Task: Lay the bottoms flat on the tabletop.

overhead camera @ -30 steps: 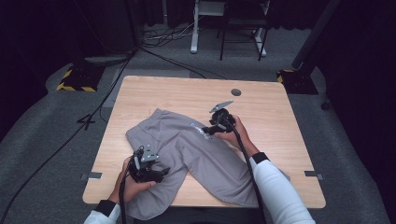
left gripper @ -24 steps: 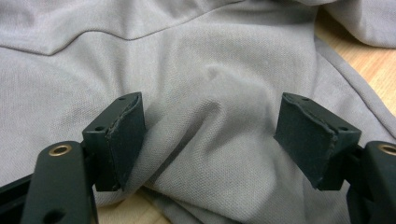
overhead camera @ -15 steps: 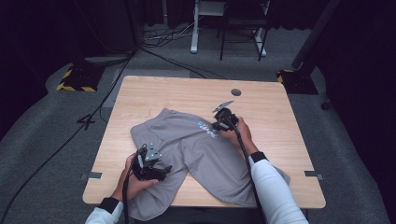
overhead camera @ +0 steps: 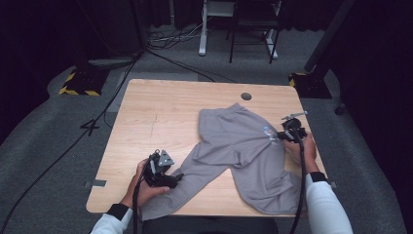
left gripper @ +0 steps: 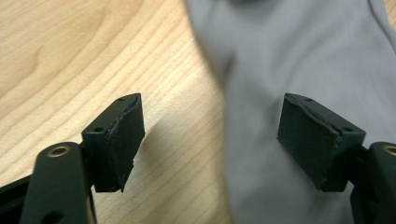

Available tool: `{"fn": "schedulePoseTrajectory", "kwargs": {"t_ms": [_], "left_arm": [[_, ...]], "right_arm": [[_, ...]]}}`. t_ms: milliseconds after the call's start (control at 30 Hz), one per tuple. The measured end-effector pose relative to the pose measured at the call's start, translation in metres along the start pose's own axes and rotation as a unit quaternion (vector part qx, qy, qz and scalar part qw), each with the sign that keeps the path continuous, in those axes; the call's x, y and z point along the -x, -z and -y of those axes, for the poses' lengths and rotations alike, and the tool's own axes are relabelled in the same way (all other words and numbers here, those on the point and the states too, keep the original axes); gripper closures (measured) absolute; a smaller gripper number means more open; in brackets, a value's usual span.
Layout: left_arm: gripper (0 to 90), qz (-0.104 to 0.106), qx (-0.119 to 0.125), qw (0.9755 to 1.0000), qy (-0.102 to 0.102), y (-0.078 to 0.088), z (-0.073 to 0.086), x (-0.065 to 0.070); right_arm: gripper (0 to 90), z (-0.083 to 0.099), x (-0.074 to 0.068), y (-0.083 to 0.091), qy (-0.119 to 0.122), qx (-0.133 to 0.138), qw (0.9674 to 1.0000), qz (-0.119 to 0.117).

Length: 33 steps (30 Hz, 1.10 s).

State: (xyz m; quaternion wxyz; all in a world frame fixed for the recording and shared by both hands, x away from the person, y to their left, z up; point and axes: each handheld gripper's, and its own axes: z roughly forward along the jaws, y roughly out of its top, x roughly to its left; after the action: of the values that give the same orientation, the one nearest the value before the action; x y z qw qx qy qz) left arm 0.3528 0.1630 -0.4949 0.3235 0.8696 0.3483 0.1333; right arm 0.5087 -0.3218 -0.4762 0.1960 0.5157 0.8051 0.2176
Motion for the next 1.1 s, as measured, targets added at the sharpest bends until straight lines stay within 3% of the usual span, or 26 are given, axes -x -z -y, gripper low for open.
{"fn": "schedulePoseTrajectory", "kwargs": {"t_ms": [100, 233, 333, 400, 467, 567, 600, 733, 833, 900, 933, 1000, 1100], "left_arm": [[23.9, 0.015, -0.004, 0.9998, 0.014, 0.000, 0.001, -0.001], [27.5, 0.017, -0.013, 0.9996, 0.017, 0.007, 0.005, 0.001], [31.9, 0.034, -0.020, 0.9991, 0.017, 0.015, 0.011, 0.006], [32.6, 0.041, -0.025, 0.9988, 0.008, 0.016, 0.010, 0.014], [29.7, 0.050, -0.030, 0.9983, -0.001, 0.013, 0.005, 0.016], [27.3, 0.037, -0.022, 0.9990, -0.008, 0.006, -0.010, 0.012], [26.8, 0.037, -0.017, 0.9992, -0.004, 0.003, -0.016, 0.010], [26.7, 0.033, -0.023, 0.9991, 0.010, -0.011, -0.035, -0.002], [33.6, 0.029, -0.044, 0.9986, -0.002, -0.025, -0.042, -0.004], [35.3, 0.037, -0.038, 0.9986, -0.002, -0.028, -0.045, -0.007], [41.7, 0.040, -0.042, 0.9983, -0.006, -0.028, -0.047, -0.007], [51.7, 0.045, -0.039, 0.9981, -0.017, -0.028, -0.047, -0.006], [68.0, 0.061, -0.038, 0.9971, -0.026, -0.027, -0.047, -0.005]], "right_arm": [[86.6, 0.019, 0.027, 0.010, -0.042, -0.001, 0.9989, 0.020], [85.6, 0.039, 0.052, 0.020, -0.065, -0.014, 0.9958, 0.063], [81.5, 0.047, 0.061, 0.025, -0.085, -0.008, 0.9954, 0.043], [72.8, 0.046, 0.059, 0.026, -0.075, 0.001, 0.9963, 0.041], [65.8, 0.042, 0.054, 0.029, -0.062, 0.036, 0.9974, 0.002], [53.4, 0.023, 0.035, 0.028, -0.024, 0.058, 0.9979, -0.016], [50.8, 0.016, 0.029, 0.025, -0.015, 0.059, 0.9977, -0.028], [43.7, -0.002, 0.014, 0.009, 0.001, 0.047, 0.9987, -0.020], [47.8, -0.007, 0.018, -0.002, -0.019, 0.033, 0.9992, -0.011], [49.5, -0.006, 0.024, -0.006, -0.025, 0.033, 0.9991, -0.005], [55.6, -0.004, 0.028, -0.007, -0.031, 0.031, 0.9990, -0.006], [58.4, 0.001, 0.032, -0.009, -0.033, 0.030, 0.9989, -0.015], [75.0, 0.007, 0.035, -0.005, -0.031, 0.034, 0.9985, -0.030]]}}
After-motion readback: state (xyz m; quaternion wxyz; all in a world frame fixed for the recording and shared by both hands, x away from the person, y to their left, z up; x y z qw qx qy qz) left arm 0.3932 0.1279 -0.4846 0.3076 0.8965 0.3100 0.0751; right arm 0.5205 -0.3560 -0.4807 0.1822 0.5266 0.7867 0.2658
